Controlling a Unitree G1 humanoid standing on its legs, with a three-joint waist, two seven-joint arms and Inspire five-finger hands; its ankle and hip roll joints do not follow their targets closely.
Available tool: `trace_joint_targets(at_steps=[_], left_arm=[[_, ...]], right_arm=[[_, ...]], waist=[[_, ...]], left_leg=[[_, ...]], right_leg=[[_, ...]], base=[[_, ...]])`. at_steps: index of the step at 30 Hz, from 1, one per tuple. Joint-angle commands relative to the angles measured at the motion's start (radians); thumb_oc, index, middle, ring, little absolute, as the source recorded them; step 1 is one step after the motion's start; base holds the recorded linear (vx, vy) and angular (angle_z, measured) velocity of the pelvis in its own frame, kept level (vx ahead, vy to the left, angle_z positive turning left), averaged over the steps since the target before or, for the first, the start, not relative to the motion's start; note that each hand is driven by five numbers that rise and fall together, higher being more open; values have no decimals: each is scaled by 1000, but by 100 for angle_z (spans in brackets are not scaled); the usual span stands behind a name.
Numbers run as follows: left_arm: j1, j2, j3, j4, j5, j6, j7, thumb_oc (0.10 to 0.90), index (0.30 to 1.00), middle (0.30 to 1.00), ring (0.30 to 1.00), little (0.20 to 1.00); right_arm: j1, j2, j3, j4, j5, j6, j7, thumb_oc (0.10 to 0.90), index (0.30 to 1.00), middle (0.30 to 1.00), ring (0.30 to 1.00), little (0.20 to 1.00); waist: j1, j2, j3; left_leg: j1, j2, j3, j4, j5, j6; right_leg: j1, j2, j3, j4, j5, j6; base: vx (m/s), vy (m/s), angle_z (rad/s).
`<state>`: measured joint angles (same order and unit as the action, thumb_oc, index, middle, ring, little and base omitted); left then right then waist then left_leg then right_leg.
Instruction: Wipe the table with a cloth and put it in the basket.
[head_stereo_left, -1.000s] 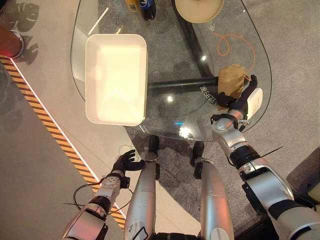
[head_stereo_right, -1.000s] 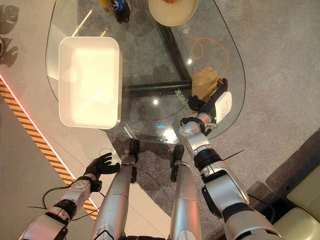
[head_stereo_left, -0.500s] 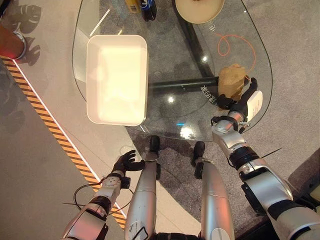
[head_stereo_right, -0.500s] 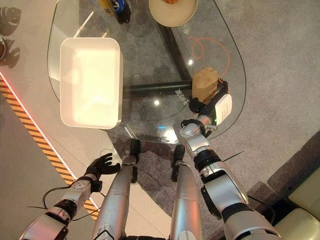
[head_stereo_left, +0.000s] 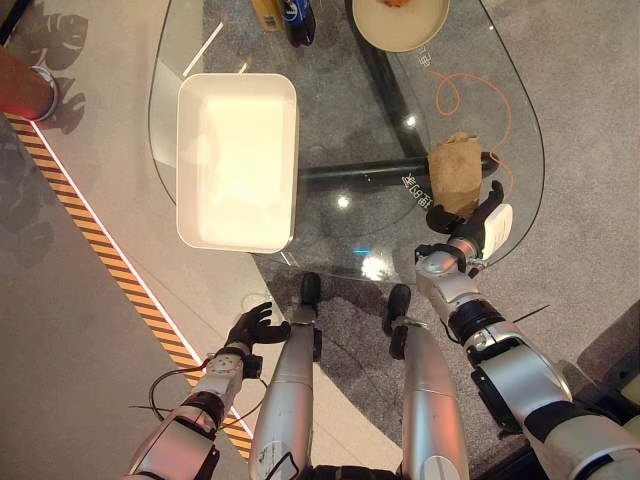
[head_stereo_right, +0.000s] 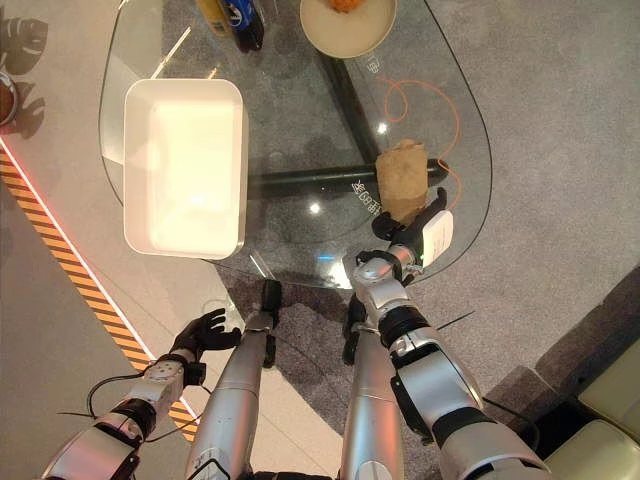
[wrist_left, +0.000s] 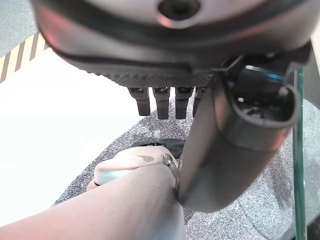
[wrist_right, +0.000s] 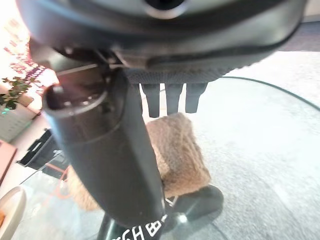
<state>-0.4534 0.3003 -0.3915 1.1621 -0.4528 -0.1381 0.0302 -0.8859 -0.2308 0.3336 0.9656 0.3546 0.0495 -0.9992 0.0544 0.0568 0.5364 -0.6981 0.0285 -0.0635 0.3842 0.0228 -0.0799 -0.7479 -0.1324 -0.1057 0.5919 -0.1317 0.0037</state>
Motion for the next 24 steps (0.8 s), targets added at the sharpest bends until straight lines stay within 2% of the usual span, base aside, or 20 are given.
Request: trace_joint_targets(at_steps=[1,10,18,19,20,21,22,24], left_arm=[[56,-55,-41,60,11,12,-2,800,900,900,900,900],[50,-53,-42,56,20,24,-2,800,900,900,900,900],[45,-48,-45,56,26,31,-3,800,900,900,900,900],[44,-47,-44,57,27,31,-4,800,900,900,900,900],[44,-47,-44,57,27,31,-4,800,900,900,900,900],[45,-46,-44,59,27,30,-7,800,900,900,900,900],[44,-43,-44,60,29,30,-12,800,900,900,900,900],[42,-44,-46,61,26,30,-11,800,900,900,900,900]], right_arm=[[49,-46,-36,16,27,-39,-1,800,900,900,900,900],[38,-47,-59,70,54,-68,64,800,900,900,900,900],[2,-77,-65,112,52,-49,119,800,900,900,900,900],[-2,-80,-65,119,53,-48,125,594,724,724,724,694],[-4,-80,-64,121,53,-48,126,512,653,653,653,612],[-7,-83,-64,126,49,-43,138,333,500,500,500,433],[-12,-93,-62,133,42,-31,162,100,300,300,300,200],[-14,-94,-56,139,28,-25,172,100,300,300,300,200]], waist=[[0,39,-16],[4,42,-16],[12,46,-16],[13,46,-16],[13,47,-16],[14,47,-16],[14,46,-16],[15,46,-16]], left_leg=[[11,-41,76,36,-31,91],[11,-42,73,35,-29,92],[9,-44,71,36,-29,93],[9,-44,70,36,-29,93],[8,-44,70,36,-29,94],[9,-44,70,36,-29,94],[10,-45,70,36,-30,94],[9,-45,69,36,-29,94]], right_leg=[[45,42,5,-65,54,-19],[42,41,3,-61,56,-17],[38,37,-2,-56,57,-15],[37,37,-3,-55,57,-15],[36,37,-2,-54,57,-15],[36,37,-3,-53,56,-15],[37,36,-4,-53,57,-14],[37,36,-4,-55,58,-14]], base=[[0,0,0],[0,0,0],[0,0,0],[0,0,0],[0,0,0],[0,0,0],[0,0,0],[0,0,0]])
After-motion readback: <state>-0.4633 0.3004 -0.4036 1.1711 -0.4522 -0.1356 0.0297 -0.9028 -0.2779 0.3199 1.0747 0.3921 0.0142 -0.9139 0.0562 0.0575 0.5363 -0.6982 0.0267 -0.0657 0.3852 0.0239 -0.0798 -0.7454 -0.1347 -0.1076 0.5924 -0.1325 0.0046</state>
